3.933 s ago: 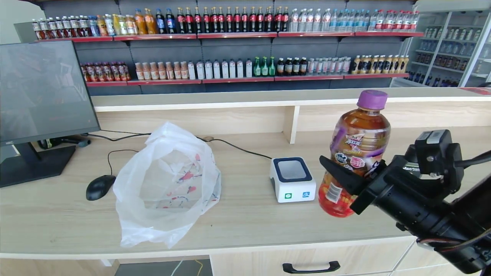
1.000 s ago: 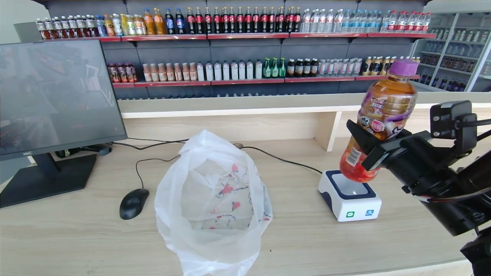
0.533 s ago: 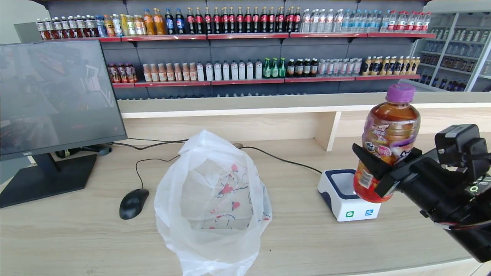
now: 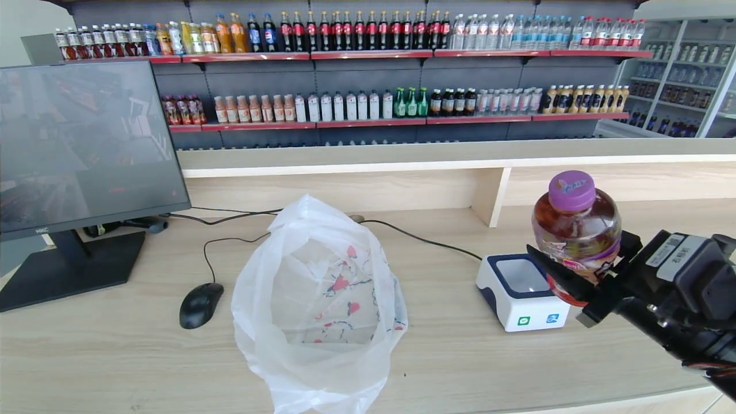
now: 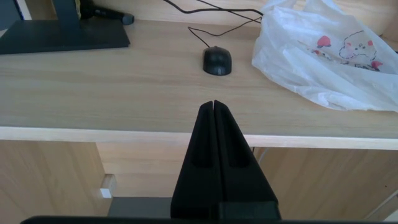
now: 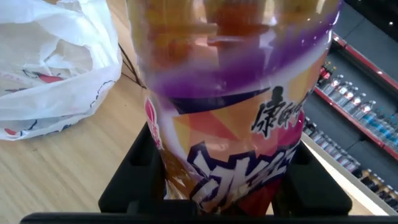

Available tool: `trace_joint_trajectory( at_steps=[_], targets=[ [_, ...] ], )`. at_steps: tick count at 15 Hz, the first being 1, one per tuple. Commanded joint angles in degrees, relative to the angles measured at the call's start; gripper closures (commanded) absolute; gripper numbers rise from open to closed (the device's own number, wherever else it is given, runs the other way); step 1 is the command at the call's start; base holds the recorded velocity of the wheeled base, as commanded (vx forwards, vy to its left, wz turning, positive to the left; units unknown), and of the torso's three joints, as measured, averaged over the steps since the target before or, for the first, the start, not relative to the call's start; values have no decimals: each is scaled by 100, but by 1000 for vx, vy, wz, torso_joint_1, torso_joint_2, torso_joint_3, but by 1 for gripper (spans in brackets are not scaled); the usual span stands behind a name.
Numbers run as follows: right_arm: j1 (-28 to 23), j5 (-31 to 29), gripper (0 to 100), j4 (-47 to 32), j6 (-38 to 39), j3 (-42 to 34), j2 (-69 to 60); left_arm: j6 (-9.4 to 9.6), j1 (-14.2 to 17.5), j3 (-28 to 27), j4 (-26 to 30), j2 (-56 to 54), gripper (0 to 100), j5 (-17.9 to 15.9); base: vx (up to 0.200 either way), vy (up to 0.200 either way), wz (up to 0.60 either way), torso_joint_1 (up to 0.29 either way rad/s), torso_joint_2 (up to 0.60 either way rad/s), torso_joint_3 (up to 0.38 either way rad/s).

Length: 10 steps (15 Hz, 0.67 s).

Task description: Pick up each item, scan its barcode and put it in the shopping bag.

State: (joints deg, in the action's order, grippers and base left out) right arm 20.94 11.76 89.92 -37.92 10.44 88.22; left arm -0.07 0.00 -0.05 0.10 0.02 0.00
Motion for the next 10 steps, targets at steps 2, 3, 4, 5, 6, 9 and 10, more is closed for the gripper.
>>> trace_joint_trajectory(
  at_steps=[2, 3, 4, 5, 6, 9, 10],
  targets=[
    [6, 36, 100, 8, -470, 29, 169, -1, 0, -4, -1, -2, 100, 0, 0, 0, 0, 0, 0, 0],
    [6, 45, 100, 8, -541, 46, 204, -1, 0, -4, -1, -2, 100, 0, 0, 0, 0, 0, 0, 0],
    [6, 45, 100, 8, -708, 134, 397, -1, 0, -4, -1, -2, 100, 0, 0, 0, 0, 0, 0, 0],
    [-3, 45, 100, 8, -831, 213, 476, -1, 0, 5, -1, -2, 100, 0, 0, 0, 0, 0, 0, 0],
    [-11, 36, 100, 8, -1015, 310, 512, -1, 0, -4, -1, -2, 100, 0, 0, 0, 0, 0, 0, 0],
    [-20, 45, 100, 8, -1463, 591, 731, -1, 0, 5, -1, -2, 100, 0, 0, 0, 0, 0, 0, 0],
    [-20, 36, 100, 8, -1507, 644, 793, -1, 0, 5, -1, -2, 100, 0, 0, 0, 0, 0, 0, 0]
  ],
)
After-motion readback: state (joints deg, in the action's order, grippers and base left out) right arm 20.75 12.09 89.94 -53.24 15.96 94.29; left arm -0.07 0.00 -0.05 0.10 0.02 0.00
